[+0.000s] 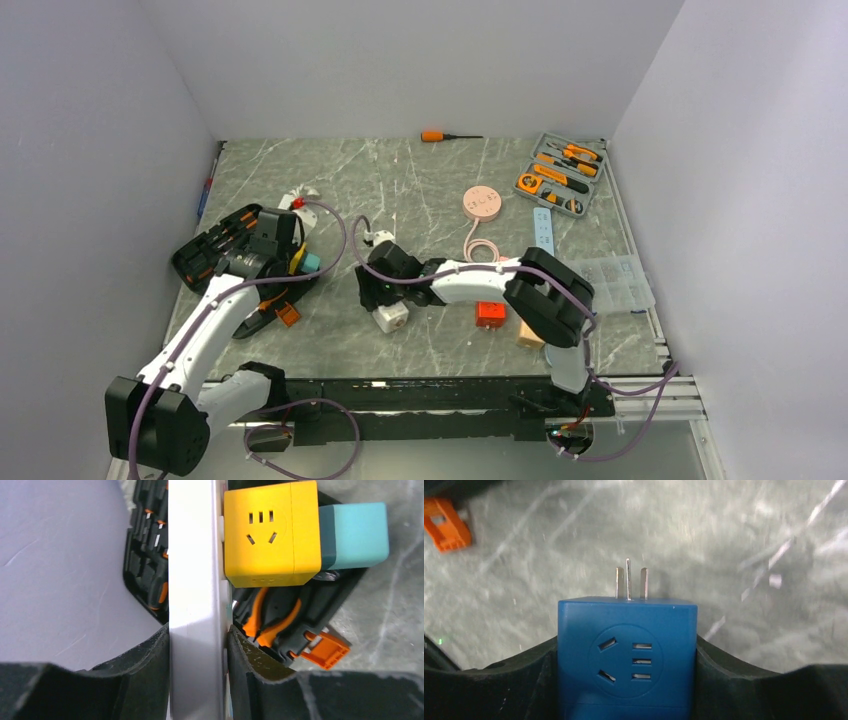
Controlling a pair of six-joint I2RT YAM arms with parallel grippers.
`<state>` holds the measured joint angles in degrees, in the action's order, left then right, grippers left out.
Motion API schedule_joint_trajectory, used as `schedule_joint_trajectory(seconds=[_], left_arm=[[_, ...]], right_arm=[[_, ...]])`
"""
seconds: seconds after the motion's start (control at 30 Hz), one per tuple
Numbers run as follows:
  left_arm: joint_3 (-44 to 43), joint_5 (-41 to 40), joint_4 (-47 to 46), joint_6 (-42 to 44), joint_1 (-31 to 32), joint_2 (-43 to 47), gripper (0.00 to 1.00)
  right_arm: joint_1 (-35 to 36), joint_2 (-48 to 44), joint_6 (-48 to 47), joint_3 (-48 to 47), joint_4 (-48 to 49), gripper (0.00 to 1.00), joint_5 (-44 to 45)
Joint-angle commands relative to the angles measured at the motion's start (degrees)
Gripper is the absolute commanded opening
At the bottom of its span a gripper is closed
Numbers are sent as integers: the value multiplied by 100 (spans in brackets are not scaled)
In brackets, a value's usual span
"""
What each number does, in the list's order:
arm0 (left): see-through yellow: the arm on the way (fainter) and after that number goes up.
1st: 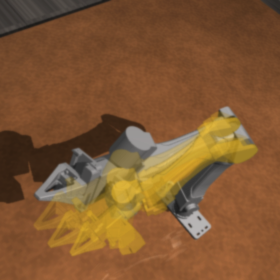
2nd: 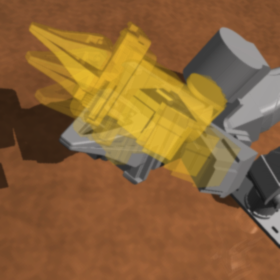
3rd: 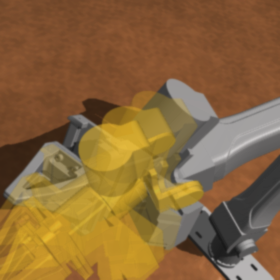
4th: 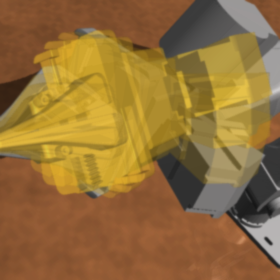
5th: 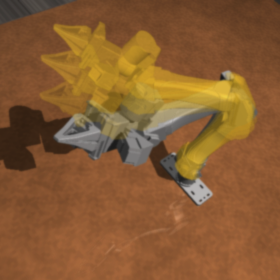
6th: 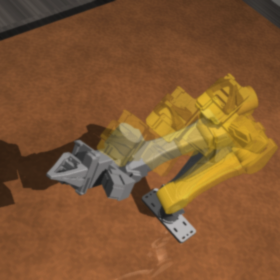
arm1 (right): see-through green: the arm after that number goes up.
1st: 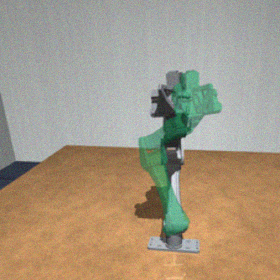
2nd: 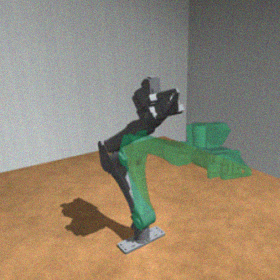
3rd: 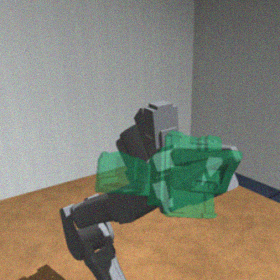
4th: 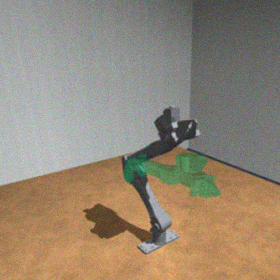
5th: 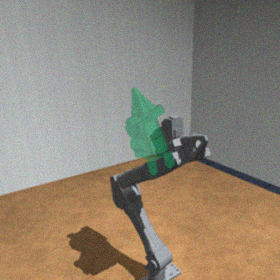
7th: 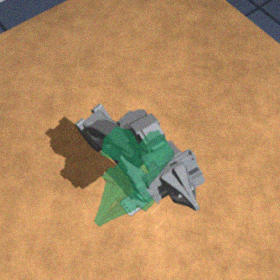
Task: Pull the plug off the socket
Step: Remove the plug from the socket, then place the plug at the center of the board.
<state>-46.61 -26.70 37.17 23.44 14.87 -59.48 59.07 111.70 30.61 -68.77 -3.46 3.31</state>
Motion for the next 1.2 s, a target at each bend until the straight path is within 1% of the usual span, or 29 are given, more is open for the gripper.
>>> schedule_joint_trajectory(seconds=[0.0,0.07,0.2,0.27,0.3,0.33,0.37,0.4,0.43,0.47,0.53,0.7,0.77,0.97,1.17], left_arm=[[-270,-567,-361,-201,-68,108,0],[-314,-256,-242,-252,-66,158,0],[-355,443,-41,-311,-64,220,0],[-358,669,18,-322,-67,257,0],[-363,772,54,-323,-64,287,0],[-370,870,75,-311,-64,302,0],[-379,982,102,-299,-68,327,0],[-398,1077,125,-304,-64,339,0],[-424,1163,149,-312,-64,341,0],[-458,1295,193,-320,-64,322,0],[-560,1455,244,-322,-64,266,0],[-622,1564,124,-178,-64,209,0],[-620,1512,46,-85,-65,178,0],[-780,1586,-23,160,-62,110,0],[-1294,1734,-14,170,-66,-254,0]], right_arm=[[17,-760,295,845,211,14,-119],[17,-946,314,1348,313,14,-27],[17,-1170,186,1842,324,16,229],[17,-1265,99,1959,295,19,341],[15,-1346,68,2027,284,22,393],[23,-1424,35,2112,299,28,433],[13,-1491,7,2192,314,37,461],[10,-1562,-18,2264,315,53,511],[9,-1590,-20,2333,307,64,567],[6,-1620,-12,2386,297,71,607],[-1,-1674,-4,2511,278,79,672],[-23,-2001,19,2784,258,94,727],[-22,-2246,-4,2859,206,98,741],[-21,-3087,-279,2924,-58,99,759],[-85,-3621,-541,2723,-279,100,601]])
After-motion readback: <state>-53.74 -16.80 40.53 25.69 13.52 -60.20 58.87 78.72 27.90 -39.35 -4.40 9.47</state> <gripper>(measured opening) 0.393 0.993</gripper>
